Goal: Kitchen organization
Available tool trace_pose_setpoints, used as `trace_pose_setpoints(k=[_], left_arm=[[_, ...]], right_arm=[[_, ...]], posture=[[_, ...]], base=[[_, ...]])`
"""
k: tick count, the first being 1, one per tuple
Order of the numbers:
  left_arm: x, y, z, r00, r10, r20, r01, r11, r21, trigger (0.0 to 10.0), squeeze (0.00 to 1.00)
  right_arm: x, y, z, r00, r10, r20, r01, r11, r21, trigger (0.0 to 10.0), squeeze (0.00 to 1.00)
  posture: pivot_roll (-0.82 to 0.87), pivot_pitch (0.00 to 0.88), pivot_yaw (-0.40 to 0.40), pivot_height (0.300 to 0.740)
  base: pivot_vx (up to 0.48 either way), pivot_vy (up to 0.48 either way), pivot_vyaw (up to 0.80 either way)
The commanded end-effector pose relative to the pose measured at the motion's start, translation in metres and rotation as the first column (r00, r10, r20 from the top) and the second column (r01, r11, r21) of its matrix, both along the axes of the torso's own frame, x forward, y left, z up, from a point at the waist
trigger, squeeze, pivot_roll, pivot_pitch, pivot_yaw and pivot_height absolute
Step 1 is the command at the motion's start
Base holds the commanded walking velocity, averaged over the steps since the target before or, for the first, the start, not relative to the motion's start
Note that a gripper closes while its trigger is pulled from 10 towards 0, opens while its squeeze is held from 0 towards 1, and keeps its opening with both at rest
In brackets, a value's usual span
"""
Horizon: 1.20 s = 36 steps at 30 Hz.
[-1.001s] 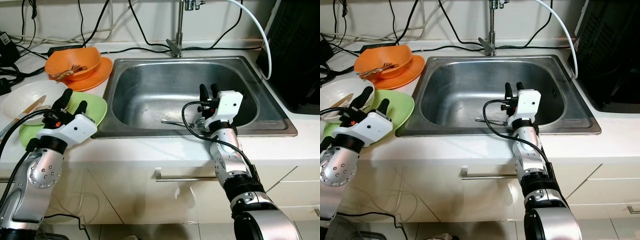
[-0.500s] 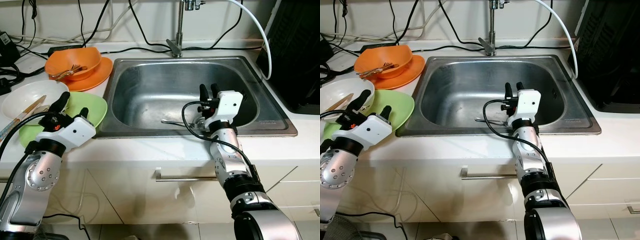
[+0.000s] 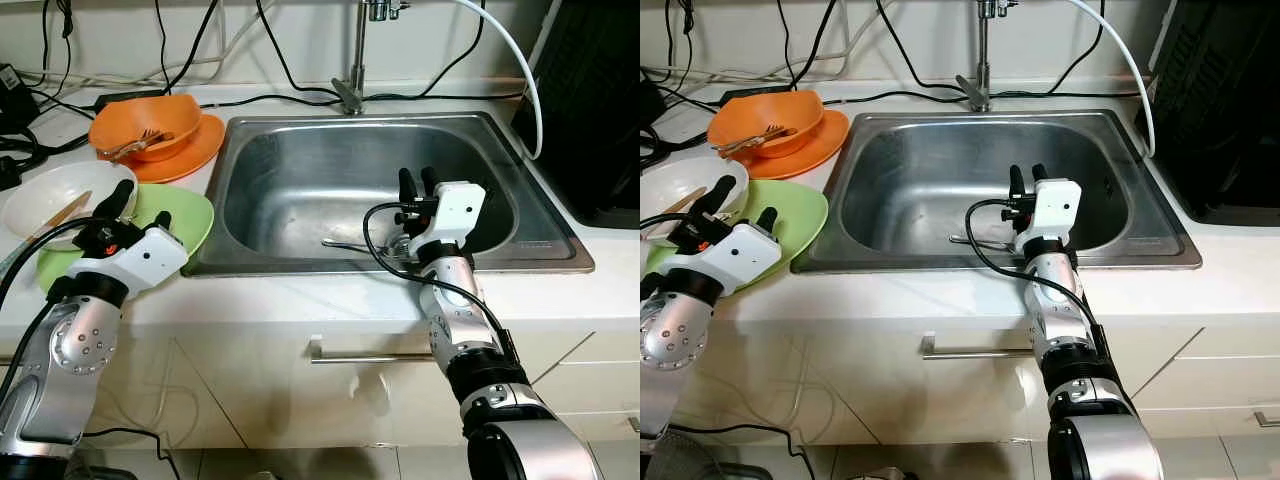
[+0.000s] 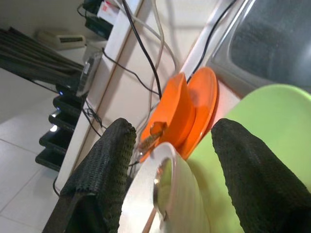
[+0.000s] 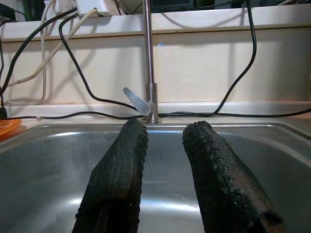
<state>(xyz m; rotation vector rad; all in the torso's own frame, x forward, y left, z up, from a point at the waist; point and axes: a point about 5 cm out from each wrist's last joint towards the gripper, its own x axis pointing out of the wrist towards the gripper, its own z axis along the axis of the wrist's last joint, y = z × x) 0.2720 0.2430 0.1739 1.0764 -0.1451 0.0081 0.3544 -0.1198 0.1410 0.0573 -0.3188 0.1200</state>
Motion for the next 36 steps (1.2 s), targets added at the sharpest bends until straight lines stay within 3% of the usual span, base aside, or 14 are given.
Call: trace_pose_setpoints(k=[1, 16, 17, 36], left_arm=[[0.0021, 0.0055, 0.0028, 1.0, 0.028, -0.004, -0.028, 0.999, 0.019, 10.0, 0.0], [0.0039, 0.0093, -0.0001, 0.998, 0.06, -0.023, -0.059, 0.998, 0.02, 10.0, 0.0], [0.0042, 0.0088, -0.0002, 0.998, 0.057, -0.023, -0.057, 0.998, 0.019, 0.0, 0.0], [0.0059, 0.0062, 0.0019, 0.999, 0.053, -0.014, -0.053, 0.999, 0.009, 0.0, 0.0]], right_arm=[[-0.0075, -0.0016, -0.0246, 0.995, -0.01, -0.1, 0.011, 1.0, 0.01, 10.0, 0.0], [-0.0077, -0.0019, -0.0248, 0.995, -0.012, -0.1, 0.013, 1.0, 0.011, 10.0, 0.0], [-0.0078, -0.002, -0.0249, 0.995, -0.013, -0.1, 0.014, 1.0, 0.011, 10.0, 0.0], [-0.0066, -0.0037, -0.0243, 0.994, -0.021, -0.103, 0.022, 1.0, 0.011, 10.0, 0.0]], posture=[[0.26, 0.022, 0.074, 0.74], [0.25, 0.022, 0.076, 0.74], [0.25, 0.022, 0.077, 0.74], [0.26, 0.033, 0.077, 0.74]], base=[[0.0, 0.0, 0.0], [0.0, 0.0, 0.0], [0.0, 0.0, 0.0], [0.0, 0.0, 0.0]])
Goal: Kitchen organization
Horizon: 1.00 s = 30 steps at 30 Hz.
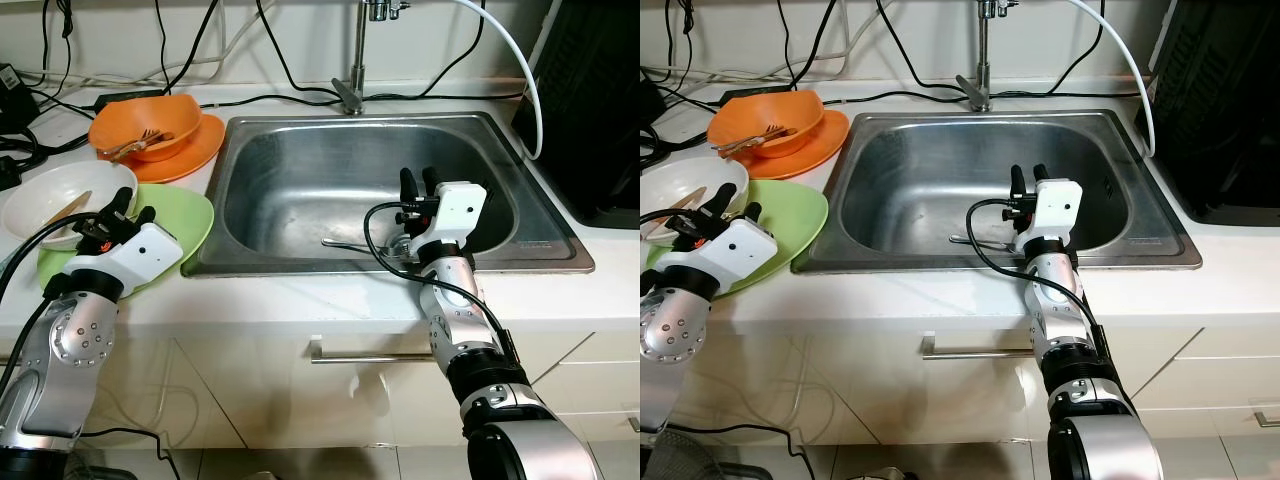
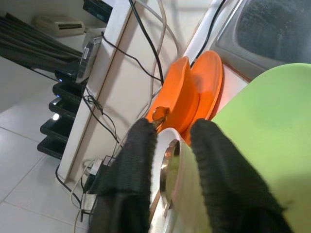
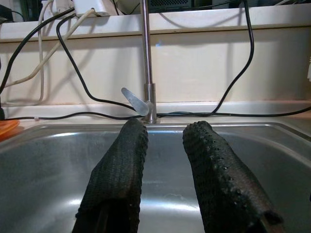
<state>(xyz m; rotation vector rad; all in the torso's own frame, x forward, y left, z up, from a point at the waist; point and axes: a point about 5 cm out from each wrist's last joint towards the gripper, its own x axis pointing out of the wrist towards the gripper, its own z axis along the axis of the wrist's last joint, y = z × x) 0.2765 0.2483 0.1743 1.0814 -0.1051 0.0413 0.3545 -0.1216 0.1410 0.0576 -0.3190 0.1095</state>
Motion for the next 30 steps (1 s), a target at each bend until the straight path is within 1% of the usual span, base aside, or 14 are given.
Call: trace_pose_setpoints(k=[1, 14, 17, 18, 21, 22, 26, 27, 28, 29, 30], left_arm=[[0.001, 0.001, 0.002, 1.0, 0.006, 0.002, -0.006, 1.0, 0.007, 0.0, 0.0], [0.002, 0.001, 0.002, 1.0, 0.008, 0.006, -0.009, 1.0, 0.003, 0.0, 0.0], [0.003, 0.001, 0.004, 1.0, 0.009, 0.02, -0.009, 1.0, -0.007, 0.0, 0.0], [0.003, 0.001, 0.006, 1.0, 0.011, 0.028, -0.01, 1.0, -0.016, 0.0, 0.0], [0.003, 0.002, 0.01, 0.998, 0.028, 0.06, -0.022, 0.995, -0.099, 0.0, 0.0], [0.003, 0.002, 0.01, 0.998, 0.028, 0.06, -0.022, 0.995, -0.099, 0.0, 0.0], [0.004, 0.004, 0.019, 0.993, 0.046, 0.109, -0.024, 0.98, -0.198, 0.0, 0.0], [0.004, 0.004, 0.019, 0.993, 0.046, 0.109, -0.024, 0.98, -0.198, 0.0, 0.0], [0.005, 0.003, 0.02, 0.992, 0.047, 0.115, -0.021, 0.976, -0.219, 0.2, 0.0], [0.005, 0.003, 0.02, 0.992, 0.044, 0.119, -0.015, 0.971, -0.238, 6.7, 0.0], [0.005, 0.002, 0.02, 0.992, 0.04, 0.122, -0.008, 0.968, -0.251, 9.5, 0.0]], right_arm=[[-0.007, -0.002, -0.024, 0.995, -0.01, -0.103, 0.011, 1.0, 0.01, 10.0, 0.0], [-0.006, -0.002, -0.024, 0.994, -0.011, -0.105, 0.012, 1.0, 0.009, 10.0, 0.0], [-0.007, -0.002, -0.025, 0.994, -0.01, -0.106, 0.011, 1.0, 0.007, 10.0, 0.0], [-0.007, -0.002, -0.025, 0.994, -0.009, -0.106, 0.01, 1.0, 0.007, 10.0, 0.0], [-0.007, -0.002, -0.025, 0.994, -0.009, -0.107, 0.01, 1.0, 0.007, 10.0, 0.0], [-0.007, -0.002, -0.025, 0.994, -0.009, -0.107, 0.01, 1.0, 0.007, 10.0, 0.0], [-0.007, -0.003, -0.025, 0.994, -0.009, -0.106, 0.009, 1.0, 0.005, 10.0, 0.0], [-0.007, -0.003, -0.025, 0.994, -0.009, -0.106, 0.009, 1.0, 0.005, 10.0, 0.0], [-0.007, -0.003, -0.025, 0.994, -0.008, -0.105, 0.009, 1.0, 0.005, 10.0, 0.0], [-0.007, -0.003, -0.025, 0.994, -0.008, -0.105, 0.008, 1.0, 0.004, 10.0, 0.0], [-0.007, -0.003, -0.025, 0.994, -0.007, -0.105, 0.008, 1.0, 0.003, 10.0, 0.0]], posture=[[0.26, 0.033, 0.077, 0.74], [0.26, 0.031, 0.075, 0.74], [0.26, 0.029, 0.075, 0.74], [0.26, 0.028, 0.074, 0.74], [0.25, 0.028, 0.074, 0.74], [0.25, 0.028, 0.074, 0.74], [0.25, 0.027, 0.073, 0.74], [0.25, 0.027, 0.073, 0.74], [0.25, 0.027, 0.072, 0.74], [0.25, 0.026, 0.072, 0.74], [0.25, 0.026, 0.072, 0.74]], base=[[0.0, 0.0, 0.0], [0.0, 0.0, 0.0], [0.0, 0.0, 0.0], [0.0, 0.0, 0.0], [0.0, 0.0, 0.0], [0.0, 0.0, 0.0], [0.0, 0.0, 0.0], [0.0, 0.0, 0.0], [0.0, 0.0, 0.0], [0.0, 0.0, 0.0], [0.0, 0.0, 0.0]])
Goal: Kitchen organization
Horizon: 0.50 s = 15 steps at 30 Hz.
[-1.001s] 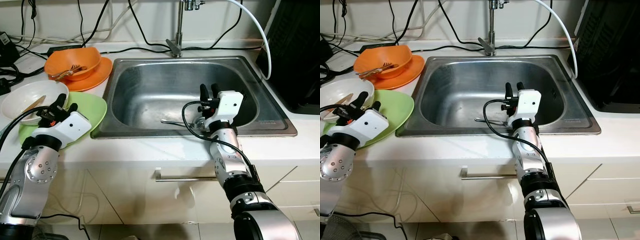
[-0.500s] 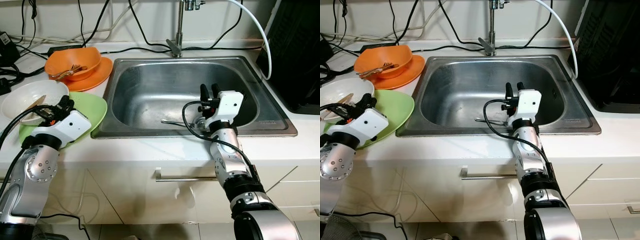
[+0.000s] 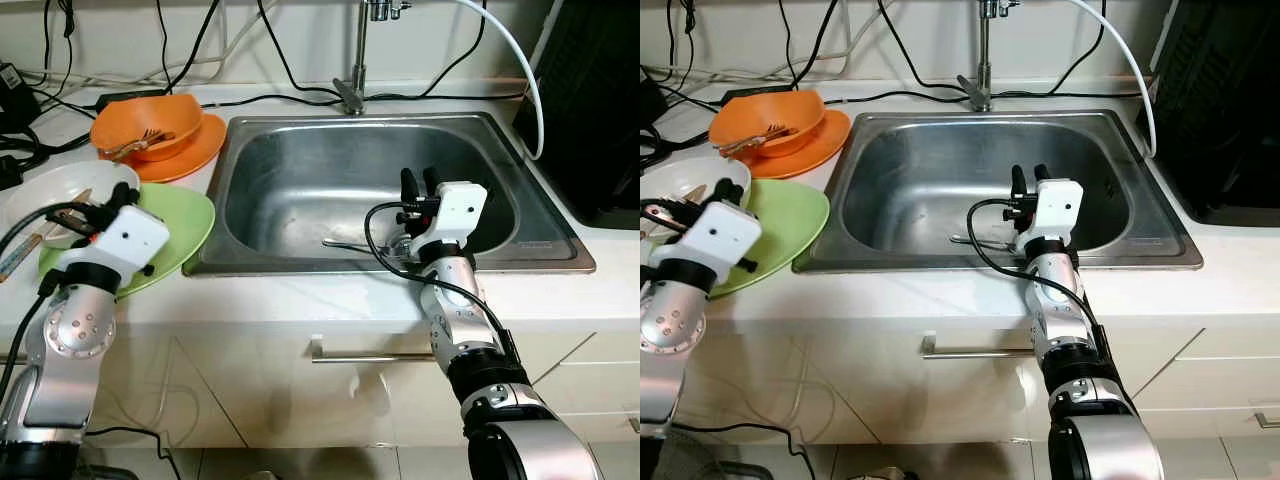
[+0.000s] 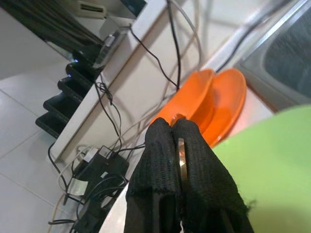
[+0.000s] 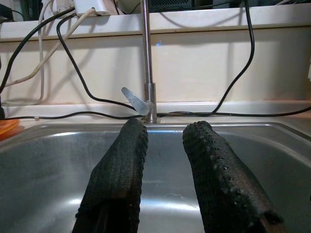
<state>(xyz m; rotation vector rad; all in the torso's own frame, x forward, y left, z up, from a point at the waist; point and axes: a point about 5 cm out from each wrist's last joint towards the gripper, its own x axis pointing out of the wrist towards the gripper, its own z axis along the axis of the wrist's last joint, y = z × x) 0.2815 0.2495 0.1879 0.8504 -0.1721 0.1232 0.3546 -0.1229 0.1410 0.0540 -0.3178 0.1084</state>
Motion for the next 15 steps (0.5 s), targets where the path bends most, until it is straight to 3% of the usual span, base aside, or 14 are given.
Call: trace_pose_setpoints(k=[1, 2, 15], left_arm=[[0.0, 0.0, 0.006, 1.0, 0.001, 0.031, 0.0, 1.0, -0.031, 9.5, 0.0], [0.0, -0.002, 0.006, 0.999, -0.008, 0.034, 0.01, 0.999, -0.04, 10.0, 0.0], [-0.001, -0.021, 0.014, 0.99, -0.104, 0.099, 0.116, 0.986, -0.123, 10.0, 0.0]], right_arm=[[-0.007, -0.002, -0.025, 0.995, -0.005, -0.104, 0.006, 1.0, 0.007, 10.0, 0.0], [-0.007, -0.002, -0.025, 0.995, -0.005, -0.104, 0.005, 1.0, 0.006, 10.0, 0.0], [-0.007, -0.001, -0.024, 0.995, 0.002, -0.104, -0.002, 1.0, 0.002, 10.0, 0.0]], posture=[[0.25, 0.026, 0.071, 0.74], [0.25, 0.025, 0.071, 0.74], [0.26, 0.024, 0.065, 0.74]], base=[[0.0, 0.0, 0.0], [0.0, 0.0, 0.0], [0.0, 0.0, 0.0]])
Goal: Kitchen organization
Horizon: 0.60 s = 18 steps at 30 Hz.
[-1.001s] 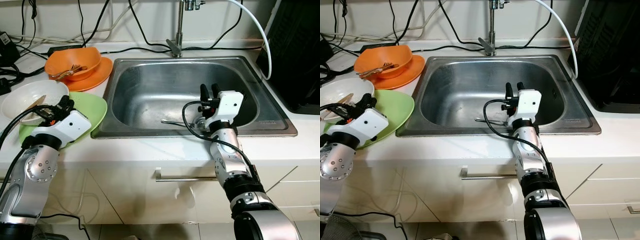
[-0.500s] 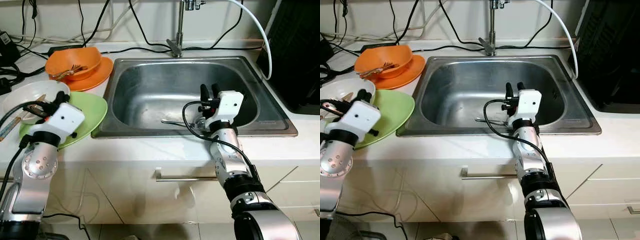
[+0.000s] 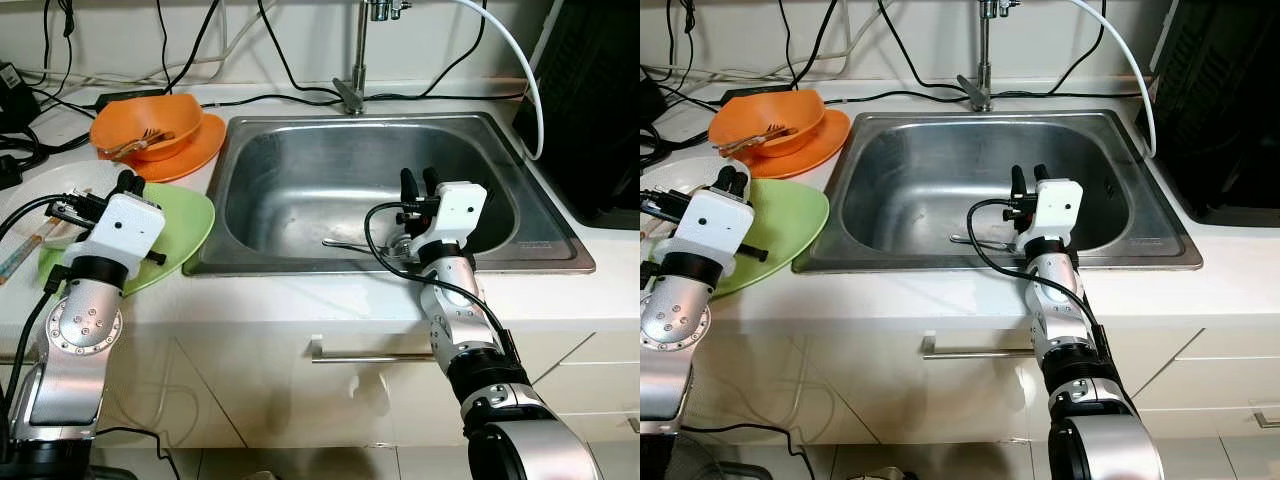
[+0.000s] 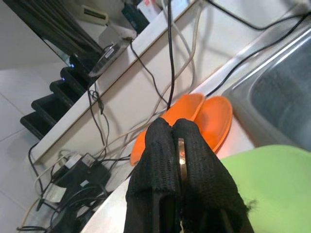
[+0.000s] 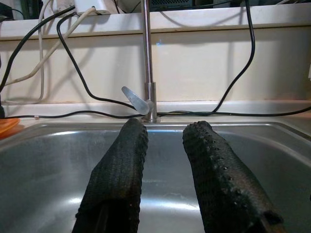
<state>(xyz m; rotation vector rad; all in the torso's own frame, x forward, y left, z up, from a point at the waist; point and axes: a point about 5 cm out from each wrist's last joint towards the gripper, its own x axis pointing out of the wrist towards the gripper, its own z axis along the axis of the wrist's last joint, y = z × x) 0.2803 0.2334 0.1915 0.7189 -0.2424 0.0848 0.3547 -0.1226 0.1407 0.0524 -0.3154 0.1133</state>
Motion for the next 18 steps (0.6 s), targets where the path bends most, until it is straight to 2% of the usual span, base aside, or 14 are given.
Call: trace_pose_setpoints(k=[1, 5, 15, 18], left_arm=[[0.0, -0.008, 0.012, 0.997, -0.049, 0.054, 0.05, 0.999, -0.015, 10.0, 0.0], [-0.001, -0.018, 0.019, 0.992, -0.086, 0.097, 0.089, 0.996, -0.031, 10.0, 0.0], [-0.003, -0.029, 0.034, 0.976, -0.137, 0.167, 0.138, 0.99, 0.008, 10.0, 0.0], [-0.003, -0.04, 0.05, 0.959, -0.184, 0.216, 0.173, 0.982, 0.068, 10.0, 0.0]], right_arm=[[-0.007, -0.001, -0.024, 0.995, -0.002, -0.103, 0.002, 1.0, 0.004, 10.0, 0.0], [-0.007, -0.001, -0.024, 0.995, -0.001, -0.102, 0.002, 1.0, 0.005, 10.0, 0.0], [-0.007, -0.001, -0.025, 0.995, -0.008, -0.104, 0.008, 1.0, 0.007, 10.0, 0.0], [-0.007, -0.001, -0.025, 0.994, -0.011, -0.104, 0.011, 1.0, 0.005, 10.0, 0.0]], posture=[[0.25, 0.026, 0.065, 0.74], [0.25, 0.029, 0.065, 0.74], [0.25, 0.032, 0.07, 0.74], [0.25, 0.033, 0.07, 0.74]], base=[[0.0, 0.0, 0.0], [0.0, 0.0, 0.0], [0.0, 0.0, 0.0], [0.0, 0.0, 0.0]])
